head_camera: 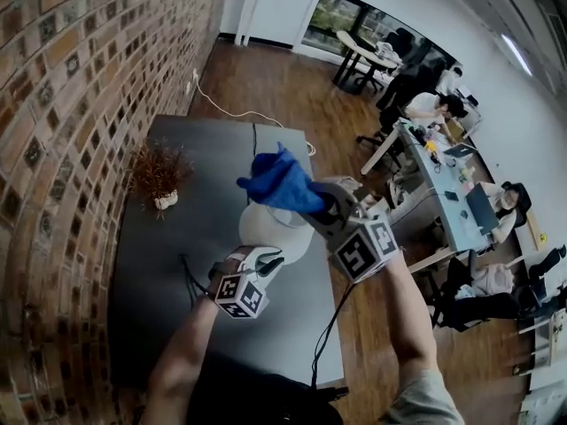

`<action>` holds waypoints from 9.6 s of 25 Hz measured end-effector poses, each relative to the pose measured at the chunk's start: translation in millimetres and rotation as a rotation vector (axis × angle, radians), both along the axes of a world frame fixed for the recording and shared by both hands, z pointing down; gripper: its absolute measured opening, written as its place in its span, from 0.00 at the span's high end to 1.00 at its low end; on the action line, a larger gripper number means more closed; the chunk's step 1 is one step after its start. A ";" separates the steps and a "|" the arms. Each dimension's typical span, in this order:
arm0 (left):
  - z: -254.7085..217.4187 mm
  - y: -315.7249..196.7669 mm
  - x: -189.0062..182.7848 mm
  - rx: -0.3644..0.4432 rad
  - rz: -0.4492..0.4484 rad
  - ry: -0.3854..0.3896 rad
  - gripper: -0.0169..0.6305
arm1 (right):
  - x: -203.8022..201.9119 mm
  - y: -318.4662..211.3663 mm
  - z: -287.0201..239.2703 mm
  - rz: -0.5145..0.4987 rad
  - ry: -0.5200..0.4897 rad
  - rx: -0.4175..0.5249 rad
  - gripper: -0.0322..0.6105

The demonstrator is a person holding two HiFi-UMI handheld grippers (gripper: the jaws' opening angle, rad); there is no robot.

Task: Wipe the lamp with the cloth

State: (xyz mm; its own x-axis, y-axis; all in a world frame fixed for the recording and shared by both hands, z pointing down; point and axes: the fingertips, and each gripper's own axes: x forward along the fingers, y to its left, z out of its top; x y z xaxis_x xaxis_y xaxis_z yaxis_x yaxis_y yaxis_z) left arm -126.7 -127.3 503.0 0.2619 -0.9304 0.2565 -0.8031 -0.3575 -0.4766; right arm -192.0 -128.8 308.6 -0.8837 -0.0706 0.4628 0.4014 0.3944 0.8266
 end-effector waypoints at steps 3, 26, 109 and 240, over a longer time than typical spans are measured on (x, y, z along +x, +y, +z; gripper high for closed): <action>6.4 1.5 -2.0 -0.017 -0.004 -0.019 0.85 | 18.4 8.6 84.8 -0.143 0.158 0.344 0.80; 3.8 -3.7 0.9 -0.042 0.027 -0.084 0.85 | 34.8 -2.7 93.5 0.565 0.152 -0.054 0.80; -81.5 65.6 40.7 -0.169 -0.131 -0.065 0.95 | 102.1 -96.4 145.2 0.449 -0.223 -1.640 0.80; -98.8 -60.8 -148.6 -0.306 -0.318 -0.001 0.96 | 115.9 3.1 345.4 0.750 -0.355 -2.044 0.81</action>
